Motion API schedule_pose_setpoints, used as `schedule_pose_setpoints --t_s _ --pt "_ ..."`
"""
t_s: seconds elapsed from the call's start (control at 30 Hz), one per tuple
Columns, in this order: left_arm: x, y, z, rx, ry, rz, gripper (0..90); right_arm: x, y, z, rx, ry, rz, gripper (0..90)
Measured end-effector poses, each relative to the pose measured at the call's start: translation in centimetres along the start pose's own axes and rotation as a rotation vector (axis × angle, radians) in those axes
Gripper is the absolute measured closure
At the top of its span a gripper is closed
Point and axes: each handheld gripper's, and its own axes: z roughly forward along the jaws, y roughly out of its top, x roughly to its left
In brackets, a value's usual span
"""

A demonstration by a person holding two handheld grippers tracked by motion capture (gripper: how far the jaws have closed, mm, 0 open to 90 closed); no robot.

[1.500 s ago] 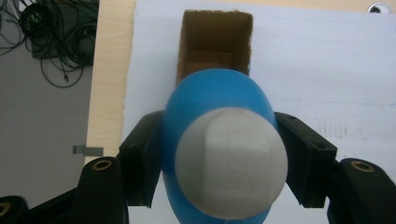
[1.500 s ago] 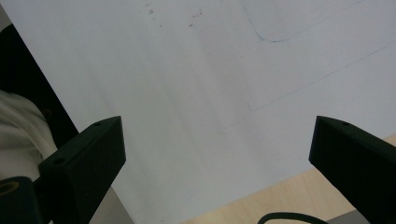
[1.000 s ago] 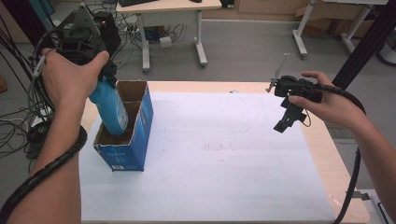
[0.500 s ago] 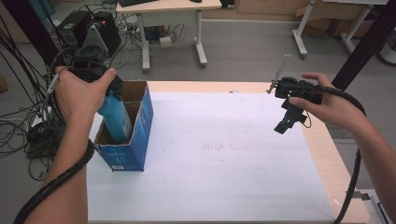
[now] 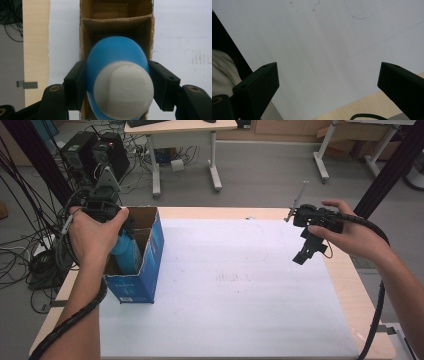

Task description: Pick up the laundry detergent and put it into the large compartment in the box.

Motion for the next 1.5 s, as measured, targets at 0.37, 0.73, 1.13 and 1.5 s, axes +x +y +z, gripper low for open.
schedule_pose_setpoints --t_s 0.37,0.73,1.13,1.5 --pt "-0.1 -0.1 2.2 0.021 -0.004 0.006 37.9 0.0 0.3 0.3 0.006 0.006 0.004 3.5" --pt "-0.4 -0.1 3.8 0.036 0.0 0.013 37.9 -0.1 0.2 0.5 0.004 0.005 0.001 3.5" --pt "-0.2 0.2 4.9 0.061 -0.002 0.016 37.9 0.0 0.2 0.6 0.007 0.005 0.008 3.5" --pt "0.1 0.2 5.5 0.068 -0.009 0.016 37.8 0.3 0.3 0.7 0.007 0.002 0.008 3.5"
